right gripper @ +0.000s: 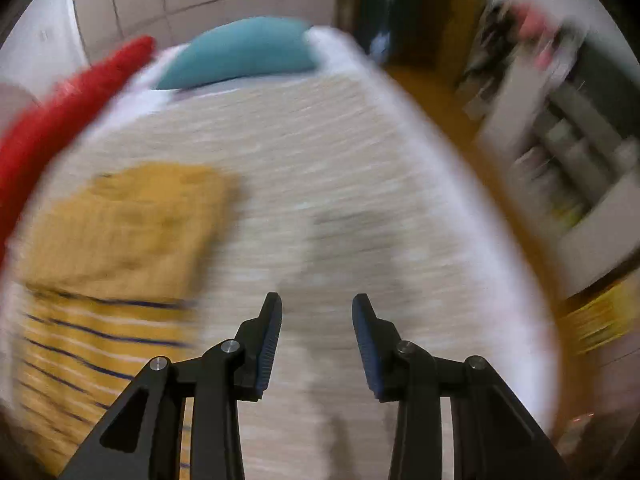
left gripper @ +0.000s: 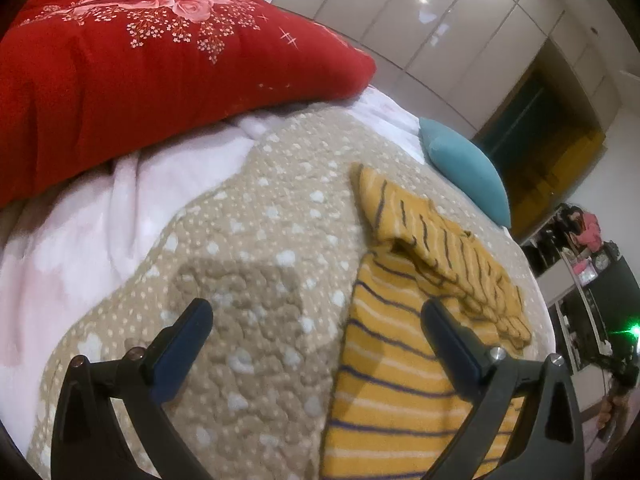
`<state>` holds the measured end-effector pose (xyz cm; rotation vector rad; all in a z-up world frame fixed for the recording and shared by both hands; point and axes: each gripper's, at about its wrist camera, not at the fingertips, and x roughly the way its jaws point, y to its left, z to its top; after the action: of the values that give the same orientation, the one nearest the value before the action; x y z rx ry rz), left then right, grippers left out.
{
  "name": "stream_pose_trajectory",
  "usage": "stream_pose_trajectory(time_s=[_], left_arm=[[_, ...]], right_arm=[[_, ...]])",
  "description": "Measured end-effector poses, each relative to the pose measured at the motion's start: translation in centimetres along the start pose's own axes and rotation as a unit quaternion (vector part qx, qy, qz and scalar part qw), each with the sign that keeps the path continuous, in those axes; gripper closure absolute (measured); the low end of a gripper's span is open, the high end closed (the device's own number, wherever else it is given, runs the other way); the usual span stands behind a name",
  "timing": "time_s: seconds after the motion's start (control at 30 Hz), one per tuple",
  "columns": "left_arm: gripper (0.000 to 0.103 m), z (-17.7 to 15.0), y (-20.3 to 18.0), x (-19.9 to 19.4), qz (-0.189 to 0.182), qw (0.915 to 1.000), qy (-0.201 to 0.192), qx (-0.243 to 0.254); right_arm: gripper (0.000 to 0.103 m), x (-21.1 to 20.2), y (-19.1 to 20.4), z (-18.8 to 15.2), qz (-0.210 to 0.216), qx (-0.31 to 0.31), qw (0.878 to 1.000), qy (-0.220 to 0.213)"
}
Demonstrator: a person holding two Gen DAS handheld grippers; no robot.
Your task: Fold small clothes
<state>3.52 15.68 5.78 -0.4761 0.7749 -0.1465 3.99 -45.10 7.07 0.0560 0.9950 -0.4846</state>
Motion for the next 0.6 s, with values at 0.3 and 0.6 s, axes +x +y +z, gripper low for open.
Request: stream_pose_trajectory(time_s=[0.3, 0.6], left_arm=[[0.000, -5.8, 0.9, -0.9, -0.022, 0.9954, 0.081, -0.046], [0.013, -10.7, -2.7, -3.5, -0.053, 0.9900, 0.131, 0.009]], right_arm=[[0.048, -4.6, -5.3, -7.9, 0.090, 0.033, 0.995, -0.023], [0.047, 0.8, 5.4, -18.7, 0.388, 0.067, 0.918, 0.040]])
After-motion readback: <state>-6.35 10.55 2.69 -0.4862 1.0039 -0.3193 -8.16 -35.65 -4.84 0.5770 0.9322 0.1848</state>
